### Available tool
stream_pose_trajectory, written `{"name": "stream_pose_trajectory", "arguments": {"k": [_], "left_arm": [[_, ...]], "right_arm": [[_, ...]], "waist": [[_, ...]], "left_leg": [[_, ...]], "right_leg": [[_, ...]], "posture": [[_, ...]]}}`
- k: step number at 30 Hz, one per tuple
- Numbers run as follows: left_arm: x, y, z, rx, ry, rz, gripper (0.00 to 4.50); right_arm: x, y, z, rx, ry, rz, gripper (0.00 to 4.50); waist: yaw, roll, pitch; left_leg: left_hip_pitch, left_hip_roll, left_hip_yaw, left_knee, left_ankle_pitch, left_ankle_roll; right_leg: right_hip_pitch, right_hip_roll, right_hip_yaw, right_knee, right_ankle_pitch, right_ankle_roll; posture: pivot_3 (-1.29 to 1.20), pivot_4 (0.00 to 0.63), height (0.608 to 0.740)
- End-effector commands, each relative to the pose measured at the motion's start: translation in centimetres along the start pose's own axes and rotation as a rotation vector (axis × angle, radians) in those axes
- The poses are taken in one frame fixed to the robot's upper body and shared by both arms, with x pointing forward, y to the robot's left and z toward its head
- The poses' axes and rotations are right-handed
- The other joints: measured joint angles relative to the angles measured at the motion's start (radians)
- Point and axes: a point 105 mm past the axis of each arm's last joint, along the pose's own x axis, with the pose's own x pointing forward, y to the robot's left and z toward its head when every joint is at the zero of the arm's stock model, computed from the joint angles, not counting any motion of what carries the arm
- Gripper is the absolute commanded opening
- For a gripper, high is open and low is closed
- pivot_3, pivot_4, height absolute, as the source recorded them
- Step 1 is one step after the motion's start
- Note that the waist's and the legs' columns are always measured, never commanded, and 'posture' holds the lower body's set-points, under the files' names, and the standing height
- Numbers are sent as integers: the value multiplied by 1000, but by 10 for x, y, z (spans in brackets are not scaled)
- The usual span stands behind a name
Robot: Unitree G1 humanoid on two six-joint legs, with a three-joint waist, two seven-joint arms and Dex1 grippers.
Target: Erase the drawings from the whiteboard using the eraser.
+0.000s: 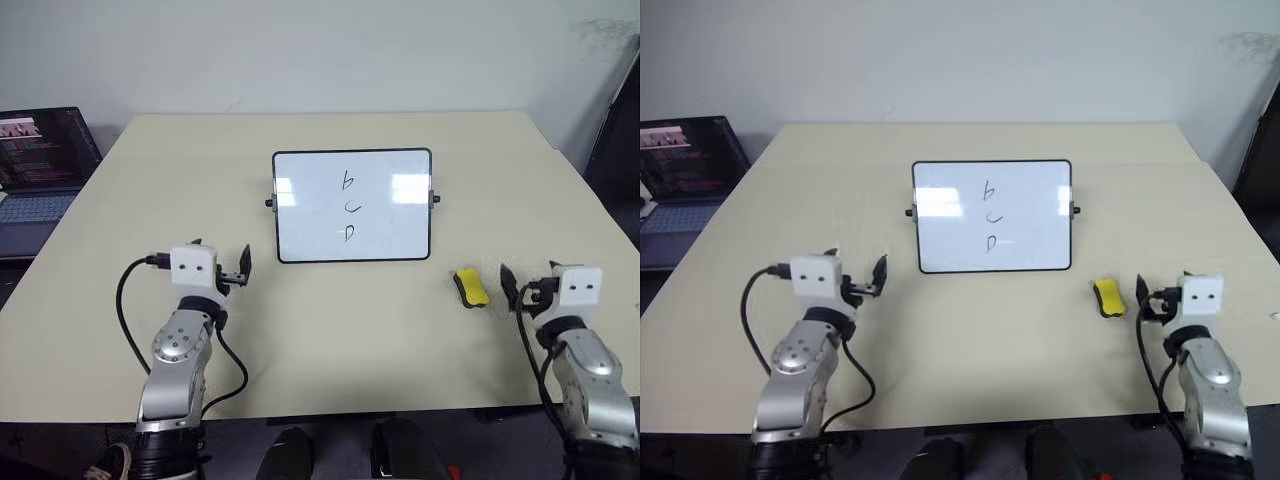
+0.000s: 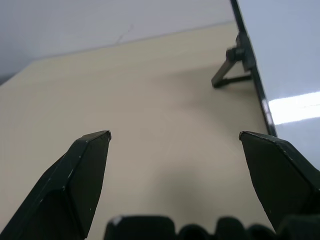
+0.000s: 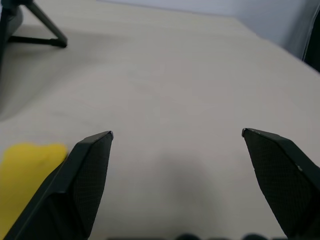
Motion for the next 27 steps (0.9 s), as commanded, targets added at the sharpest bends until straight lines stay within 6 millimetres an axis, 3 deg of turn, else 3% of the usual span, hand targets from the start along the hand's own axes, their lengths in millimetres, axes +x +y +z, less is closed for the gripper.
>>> {"name": "stream_pose_trajectory", "arguments": {"k": [1,3,11,16,18,23,27], "left_arm": [[1,4,19,-6,-67,22,4500],[0,8,21,-6,-72,38,4500],[1,20,39,56,-113,-29,4500],[-5,8,55,25,-99,-300,4500],[-8,13,60,42,-91,-382,4500],[-20,-36,85,116,-83,-815,4500],[-40,-83,98,186,-63,-1178,4500]], "right_arm": [[-2,4,16,18,-36,12,4466],[0,7,13,16,-17,11,4466],[1,21,32,51,-64,32,4466],[2,47,27,23,-6,81,4466],[0,66,34,52,3,108,4466],[-14,75,76,111,-80,167,4466],[-16,65,72,107,1,178,4466]], "waist": [[0,0,0],[0,0,0],[0,0,0],[-1,0,0],[-1,0,0],[2,1,1],[6,0,1]], "left_leg": [[0,0,1,0,0,0],[1,0,3,0,0,0],[1,0,2,0,0,0],[1,0,2,0,0,0],[1,0,2,-1,0,0],[-1,0,0,0,0,0],[-2,-1,-1,0,0,0]], "right_leg": [[0,0,0,0,0,0],[1,0,0,0,1,1],[0,1,-1,0,1,1],[0,1,-1,0,0,1],[-1,1,-1,0,0,0],[-1,1,-2,0,0,0],[-1,1,-3,-2,0,0]], "posture": [[0,150,740],[0,150,740],[0,150,740],[0,150,740],[0,150,740],[0,150,740],[0,150,740]]}}
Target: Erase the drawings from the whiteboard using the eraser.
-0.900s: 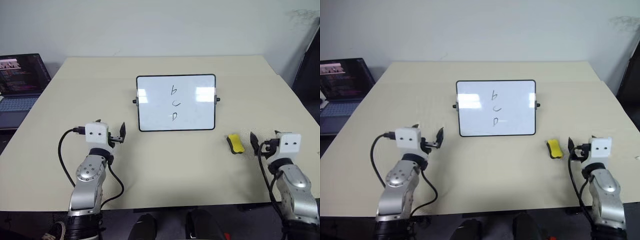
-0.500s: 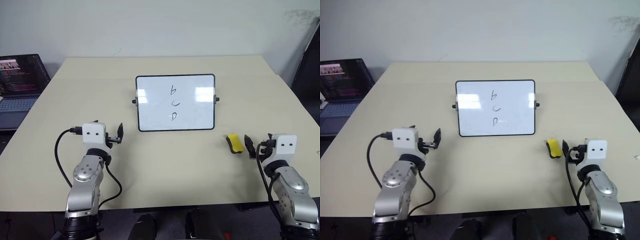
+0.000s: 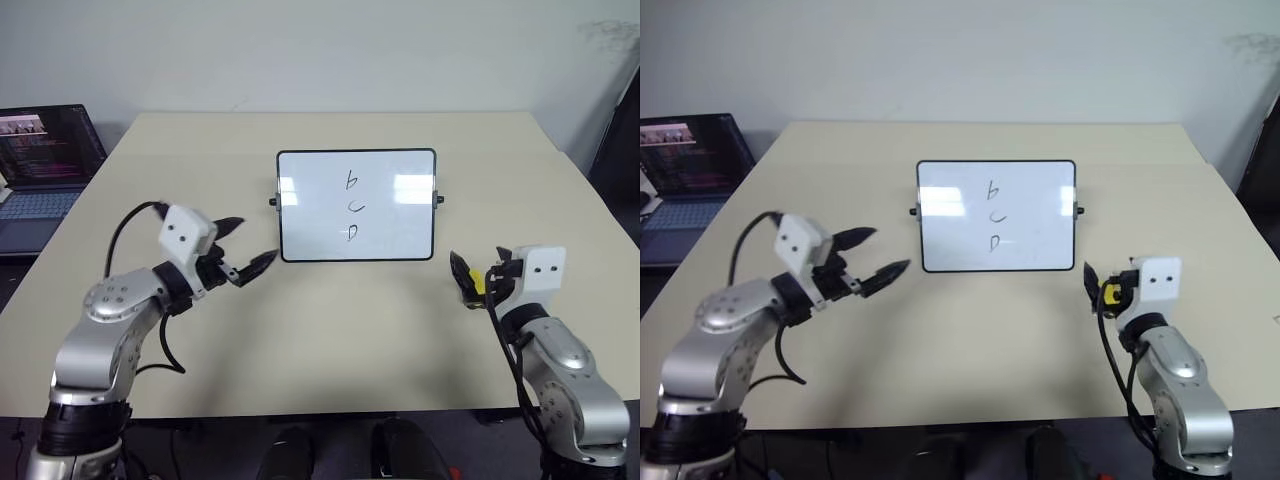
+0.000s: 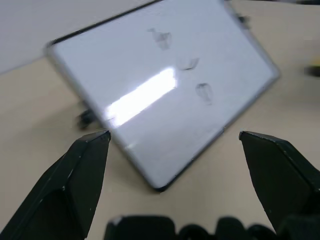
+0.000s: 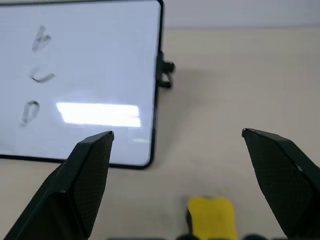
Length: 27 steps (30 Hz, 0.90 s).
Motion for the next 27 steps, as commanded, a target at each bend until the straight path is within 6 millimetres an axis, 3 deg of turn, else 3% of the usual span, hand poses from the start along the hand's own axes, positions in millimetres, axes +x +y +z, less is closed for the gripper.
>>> {"name": "stream_pose_trajectory", "arguments": {"k": [1,5,7,12,21,27], "left_arm": [[16,-36,19,76,-6,-294,4500],[24,-41,21,100,7,-407,4500],[29,-36,22,117,6,-429,4500],[38,-20,19,154,6,-403,4500],[43,-24,15,176,-13,-413,4500],[45,-27,13,173,-16,-412,4500]], "right_arm": [[-5,-13,5,-35,36,-36,4466],[-7,-11,-6,37,157,21,4466],[-6,-19,-9,3,190,-25,4466],[0,-15,-14,32,225,5,4466],[17,-24,-38,33,295,-8,4466],[24,-29,-40,29,292,-8,4466]], "waist": [[-3,0,0],[-17,1,1],[-21,2,1],[-20,2,1],[-18,2,1],[-18,2,1]], "left_leg": [[0,0,1,0,0,0],[1,2,4,-1,0,1],[1,3,4,-1,-1,1],[2,2,4,0,-1,1],[1,1,4,-1,-2,4],[1,1,5,-1,-2,4]], "right_leg": [[0,0,0,0,0,0],[-1,1,2,1,0,-1],[-1,3,2,2,-1,-2],[-1,3,2,2,-1,-1],[-1,1,2,1,-1,0],[-1,1,3,1,-1,0]], "posture": [[0,150,740],[0,150,740],[0,150,740],[0,150,740],[0,150,740],[0,150,740]]}}
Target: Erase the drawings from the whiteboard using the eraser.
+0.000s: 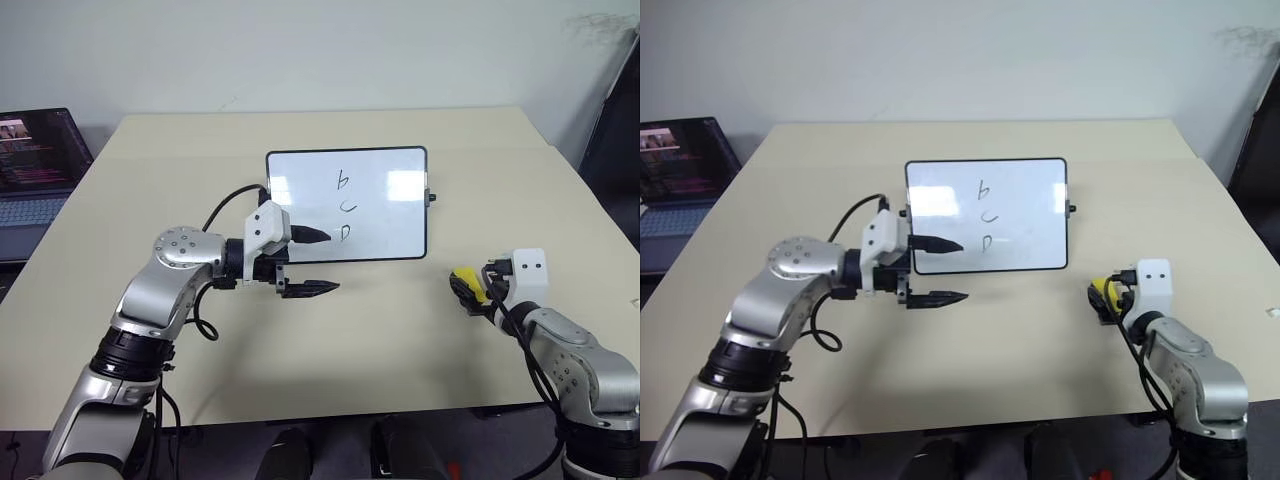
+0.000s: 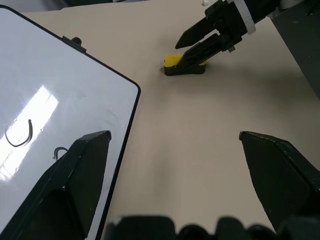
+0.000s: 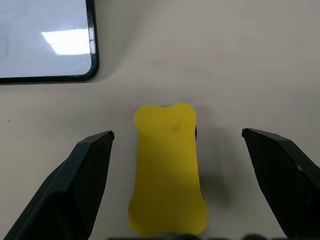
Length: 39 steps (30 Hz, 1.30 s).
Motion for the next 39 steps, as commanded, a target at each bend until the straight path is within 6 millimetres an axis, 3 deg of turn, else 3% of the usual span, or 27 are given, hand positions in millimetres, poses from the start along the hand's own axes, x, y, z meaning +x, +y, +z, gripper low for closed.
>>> {"name": "stream_pose_trajectory", "arguments": {"k": [1,4,7,18,22,25,28,35,39], "left_arm": [[1,-1,7,41,-19,1,4500],[2,-2,6,39,-20,2,4500],[1,-2,4,38,-19,4,4500],[-1,-4,-2,30,-16,15,4500],[-2,-5,-3,29,-15,20,4500],[-2,-5,-3,28,-14,23,4500],[-2,-6,-3,28,-12,23,4500],[0,-6,-3,28,-11,14,4500],[2,-6,-3,30,-13,4,4500]], "right_arm": [[1,-1,16,-31,-63,5,4466],[1,-4,16,-32,-64,2,4466],[2,-8,14,-34,-54,-11,3913],[6,-1,12,-28,-50,17,42],[0,-8,21,-17,-96,-14,42],[-5,-13,26,-30,-113,-37,670],[-11,-13,25,-43,-104,-42,1739],[-18,14,17,-18,-69,27,4348],[-12,19,15,-42,-59,19,4469]], "waist": [[0,0,0],[0,0,0],[0,0,0],[0,0,0],[0,0,0],[1,0,0],[2,0,0],[1,0,0],[3,0,0]], "left_leg": [[0,0,0,0,0,0],[0,0,0,0,0,0],[0,0,0,0,0,0],[0,0,0,0,0,0],[0,0,0,0,0,0],[0,0,0,0,0,0],[0,0,0,0,0,0],[0,0,0,0,0,0],[0,0,0,0,0,0]], "right_leg": [[0,0,0,0,0,0],[0,0,0,0,0,0],[0,0,0,0,0,0],[0,0,0,0,0,0],[0,0,0,0,0,0],[0,0,0,0,0,0],[0,0,0,0,0,0],[0,0,0,1,0,0],[0,0,0,1,0,0]], "posture": [[0,150,740],[0,150,740],[0,150,740],[0,150,740],[0,150,740],[0,150,740],[0,150,740],[0,150,740],[0,150,740]]}}
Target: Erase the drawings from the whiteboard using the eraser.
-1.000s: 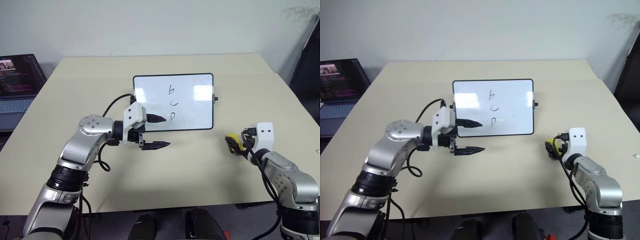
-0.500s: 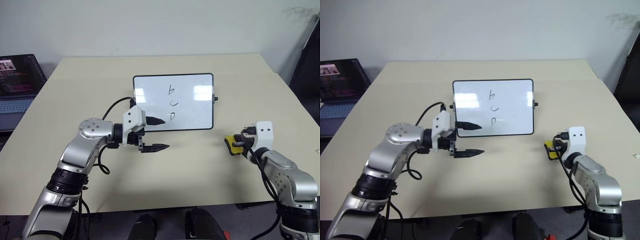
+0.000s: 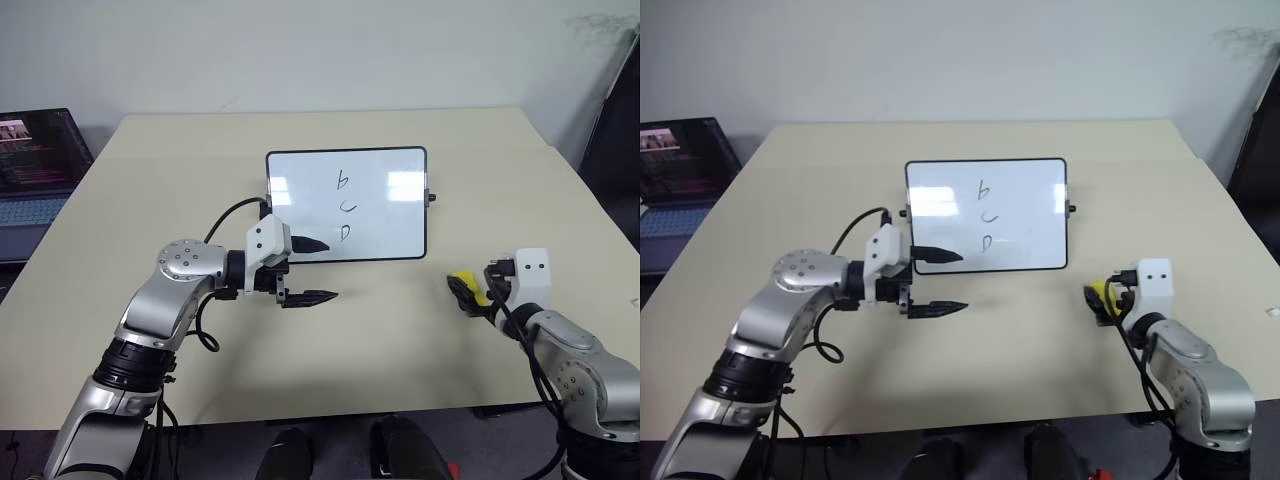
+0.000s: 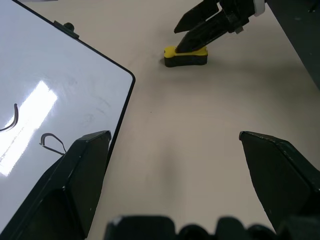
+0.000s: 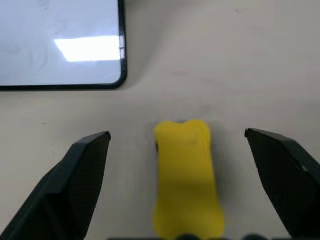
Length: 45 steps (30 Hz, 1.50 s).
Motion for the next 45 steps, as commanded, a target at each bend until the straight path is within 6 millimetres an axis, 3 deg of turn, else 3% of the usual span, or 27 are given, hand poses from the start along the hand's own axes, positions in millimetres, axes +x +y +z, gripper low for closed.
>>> {"name": "stream_pose_trajectory", "arguments": {"k": [1,11,14,21,22,30,34,40,45], "left_arm": [[1,1,11,43,-24,0,4500],[2,1,9,43,-18,-2,4500],[1,0,7,42,-10,2,4500],[-2,-2,5,35,1,-2,4500],[-2,-2,5,33,1,-1,4500],[-4,-3,3,21,-1,8,4500],[-11,9,-1,-2,1,102,4500],[-31,46,-11,-28,73,392,4500],[-44,72,-4,-64,74,578,4500]], "right_arm": [[2,4,9,-36,-35,-7,4469],[8,-15,6,-33,-35,-62,4469],[10,-18,5,-8,-38,-70,3845],[15,-9,1,-3,-25,-24,1323],[15,-8,2,-3,-27,-22,1145],[16,-5,2,-16,-31,-19,1102],[13,-2,25,-48,-130,3,1102],[6,32,63,-212,-289,120,1102],[19,70,88,-340,-386,211,1102]], "waist": [[0,0,0],[1,0,0],[1,0,0],[0,0,0],[0,0,0],[0,0,0],[0,0,0],[-3,0,0],[-3,0,0]], "left_leg": [[0,0,0,0,0,0],[0,0,0,0,0,0],[0,0,0,0,0,0],[0,0,0,0,0,0],[0,0,0,0,0,0],[0,0,0,0,0,0],[0,0,0,0,0,0],[0,0,0,0,0,0],[0,0,-1,0,0,0]], "right_leg": [[0,0,0,0,0,0],[0,0,0,0,0,0],[0,0,0,0,0,0],[0,0,0,0,0,0],[0,0,0,0,0,0],[0,0,0,0,0,0],[0,0,0,0,0,0],[0,0,0,0,0,0],[0,0,0,0,0,0]], "posture": [[0,150,740],[0,150,740],[0,150,740],[0,150,740],[0,150,740],[0,150,740],[0,150,740],[0,150,740],[0,150,740]]}}
